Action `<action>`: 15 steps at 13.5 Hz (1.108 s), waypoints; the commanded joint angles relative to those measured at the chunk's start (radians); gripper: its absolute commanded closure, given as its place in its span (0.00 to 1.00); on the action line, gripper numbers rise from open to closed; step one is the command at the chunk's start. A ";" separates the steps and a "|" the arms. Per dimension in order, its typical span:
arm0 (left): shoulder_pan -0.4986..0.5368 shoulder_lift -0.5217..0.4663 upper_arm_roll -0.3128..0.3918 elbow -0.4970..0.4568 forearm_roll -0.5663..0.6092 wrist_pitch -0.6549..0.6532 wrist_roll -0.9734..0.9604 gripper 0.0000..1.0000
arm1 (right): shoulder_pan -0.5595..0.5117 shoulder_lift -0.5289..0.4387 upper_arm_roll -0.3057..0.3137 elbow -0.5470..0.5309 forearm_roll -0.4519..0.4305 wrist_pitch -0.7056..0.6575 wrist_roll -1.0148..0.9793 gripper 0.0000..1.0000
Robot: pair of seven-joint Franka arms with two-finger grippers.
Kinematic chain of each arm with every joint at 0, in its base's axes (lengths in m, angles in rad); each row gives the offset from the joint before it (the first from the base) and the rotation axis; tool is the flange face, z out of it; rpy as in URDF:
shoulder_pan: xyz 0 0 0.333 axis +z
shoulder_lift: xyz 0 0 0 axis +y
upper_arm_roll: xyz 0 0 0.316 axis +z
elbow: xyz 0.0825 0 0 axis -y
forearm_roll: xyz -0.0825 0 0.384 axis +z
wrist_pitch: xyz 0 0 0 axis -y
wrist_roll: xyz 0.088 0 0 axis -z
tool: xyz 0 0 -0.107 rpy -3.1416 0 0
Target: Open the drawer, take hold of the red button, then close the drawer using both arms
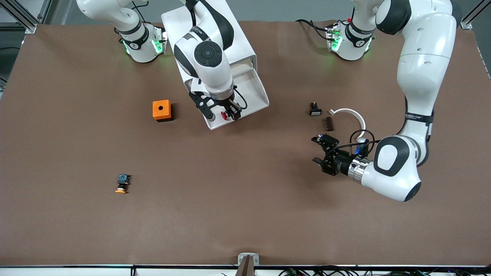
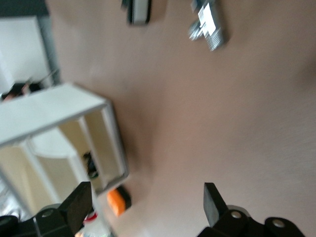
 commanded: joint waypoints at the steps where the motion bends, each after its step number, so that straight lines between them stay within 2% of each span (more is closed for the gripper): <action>1: -0.033 -0.077 0.003 0.026 0.136 -0.002 0.023 0.01 | 0.026 0.007 -0.009 -0.021 -0.012 0.026 0.041 0.20; 2: -0.036 -0.091 0.002 0.034 0.142 -0.002 0.064 0.01 | 0.035 0.009 -0.009 -0.021 -0.012 0.026 0.042 0.21; 4: -0.036 -0.132 0.002 0.034 0.148 -0.001 0.225 0.01 | 0.035 0.015 -0.009 -0.021 -0.012 0.026 0.042 0.36; 6: -0.042 -0.148 0.002 0.034 0.161 0.001 0.375 0.01 | 0.032 0.017 -0.008 -0.017 -0.012 0.022 0.041 0.59; 7: -0.044 -0.148 0.000 0.034 0.162 0.005 0.425 0.01 | 0.029 0.015 -0.008 -0.013 -0.012 0.020 0.030 0.75; 8: -0.051 -0.152 0.000 0.034 0.165 0.022 0.451 0.01 | 0.028 0.014 -0.009 -0.006 -0.013 0.016 0.018 0.85; 10: -0.082 -0.151 0.000 0.033 0.216 0.077 0.561 0.01 | 0.012 0.012 -0.012 0.035 -0.012 -0.001 -0.013 0.90; 12: -0.123 -0.151 0.006 0.031 0.250 0.114 0.614 0.01 | -0.018 0.014 -0.012 0.106 -0.012 -0.073 -0.086 0.94; 15: -0.189 -0.135 0.006 0.025 0.308 0.235 0.710 0.01 | -0.092 0.009 -0.014 0.143 -0.013 -0.138 -0.323 0.97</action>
